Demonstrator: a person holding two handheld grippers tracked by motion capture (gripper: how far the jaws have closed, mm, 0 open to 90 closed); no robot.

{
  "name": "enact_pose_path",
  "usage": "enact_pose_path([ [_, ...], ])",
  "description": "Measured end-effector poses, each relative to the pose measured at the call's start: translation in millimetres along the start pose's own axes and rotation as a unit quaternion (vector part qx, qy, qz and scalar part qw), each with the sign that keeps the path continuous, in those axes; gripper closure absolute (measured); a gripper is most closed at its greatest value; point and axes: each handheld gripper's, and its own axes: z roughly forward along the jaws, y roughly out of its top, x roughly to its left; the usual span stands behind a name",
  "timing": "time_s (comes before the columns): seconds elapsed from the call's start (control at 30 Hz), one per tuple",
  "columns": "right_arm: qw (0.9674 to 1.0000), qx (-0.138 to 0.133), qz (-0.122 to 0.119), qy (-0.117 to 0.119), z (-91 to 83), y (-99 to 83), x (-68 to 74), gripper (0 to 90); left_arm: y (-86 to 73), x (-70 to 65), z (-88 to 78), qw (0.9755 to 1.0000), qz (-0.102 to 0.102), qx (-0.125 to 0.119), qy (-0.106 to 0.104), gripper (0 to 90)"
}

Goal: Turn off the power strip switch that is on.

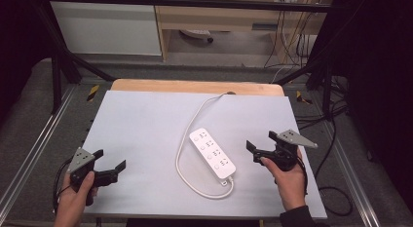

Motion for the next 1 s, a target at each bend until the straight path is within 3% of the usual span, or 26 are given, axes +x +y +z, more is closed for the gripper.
enact_pose_path([
  [0.33, 0.9999, -0.001, -0.007, 0.015, 10.9, 7.2, 9.4, 3.8, 0.0, 0.2, -0.4, 1.0, 0.0, -0.001, 0.0, 5.7],
  [0.67, 0.9996, -0.009, -0.013, 0.025, 18.2, 10.6, 18.8, 14.0, -0.1, 0.5, -0.8, 1.0, -0.001, 0.0, 0.0, 5.7],
  [1.0, 0.9992, -0.004, -0.018, 0.034, 29.0, 11.2, 30.8, 15.1, 0.0, 0.6, -1.2, 1.0, -0.001, 0.0, 0.001, 5.7],
])
